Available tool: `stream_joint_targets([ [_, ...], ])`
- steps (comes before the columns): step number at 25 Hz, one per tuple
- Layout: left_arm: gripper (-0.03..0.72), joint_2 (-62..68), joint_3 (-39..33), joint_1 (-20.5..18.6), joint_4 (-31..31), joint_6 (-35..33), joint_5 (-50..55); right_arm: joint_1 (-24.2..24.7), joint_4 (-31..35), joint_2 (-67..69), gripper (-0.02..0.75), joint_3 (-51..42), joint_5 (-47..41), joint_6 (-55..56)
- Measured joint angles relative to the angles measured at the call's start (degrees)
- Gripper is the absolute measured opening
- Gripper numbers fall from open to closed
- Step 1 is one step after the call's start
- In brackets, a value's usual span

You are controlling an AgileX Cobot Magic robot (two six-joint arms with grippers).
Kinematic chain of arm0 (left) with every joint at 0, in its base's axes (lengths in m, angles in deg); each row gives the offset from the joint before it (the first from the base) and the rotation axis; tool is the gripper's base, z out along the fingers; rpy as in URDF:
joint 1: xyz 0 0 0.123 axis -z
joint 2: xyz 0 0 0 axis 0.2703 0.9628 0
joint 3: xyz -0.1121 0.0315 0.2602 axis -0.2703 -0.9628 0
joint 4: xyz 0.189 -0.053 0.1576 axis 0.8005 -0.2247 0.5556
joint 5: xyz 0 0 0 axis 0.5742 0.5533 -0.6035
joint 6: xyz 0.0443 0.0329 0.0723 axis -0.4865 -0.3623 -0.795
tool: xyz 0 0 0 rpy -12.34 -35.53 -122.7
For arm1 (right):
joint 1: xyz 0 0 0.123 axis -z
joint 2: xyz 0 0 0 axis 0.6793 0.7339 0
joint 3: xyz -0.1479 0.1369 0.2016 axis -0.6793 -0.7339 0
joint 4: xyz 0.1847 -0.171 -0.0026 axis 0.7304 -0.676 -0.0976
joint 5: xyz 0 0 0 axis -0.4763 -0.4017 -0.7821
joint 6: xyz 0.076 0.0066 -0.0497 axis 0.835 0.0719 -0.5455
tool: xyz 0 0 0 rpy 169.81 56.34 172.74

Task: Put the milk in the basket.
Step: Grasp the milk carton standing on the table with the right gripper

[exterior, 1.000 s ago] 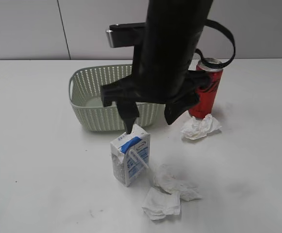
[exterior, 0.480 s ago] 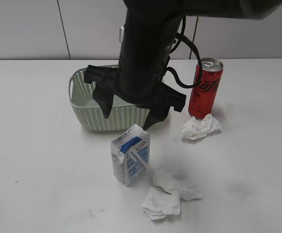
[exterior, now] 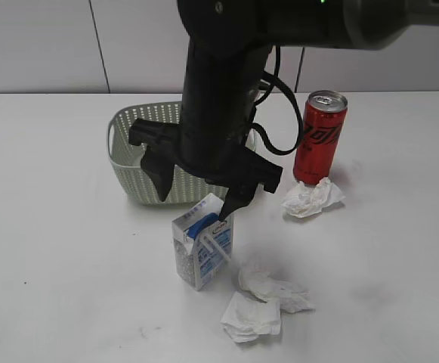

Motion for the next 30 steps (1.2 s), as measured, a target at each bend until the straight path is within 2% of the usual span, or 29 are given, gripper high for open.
stream_joint_targets([
  [10, 0.221, 0.0, 0.0, 0.0, 0.0, 0.0, 0.0, 0.0, -1.6, 0.4, 0.594, -1.5, -0.6, 9.0],
  [25, 0.221, 0.0, 0.0, 0.0, 0.0, 0.0, 0.0, 0.0, -0.5, 5.8, 0.594, -1.7, 1.8, 9.9],
  [27, 0.221, 0.0, 0.0, 0.0, 0.0, 0.0, 0.0, 0.0, -0.6, 5.9, 0.578, -1.7, 2.3, 10.0],
  [30, 0.221, 0.0, 0.0, 0.0, 0.0, 0.0, 0.0, 0.0, -0.6, 6.1, 0.494, -1.7, 2.3, 10.0],
])
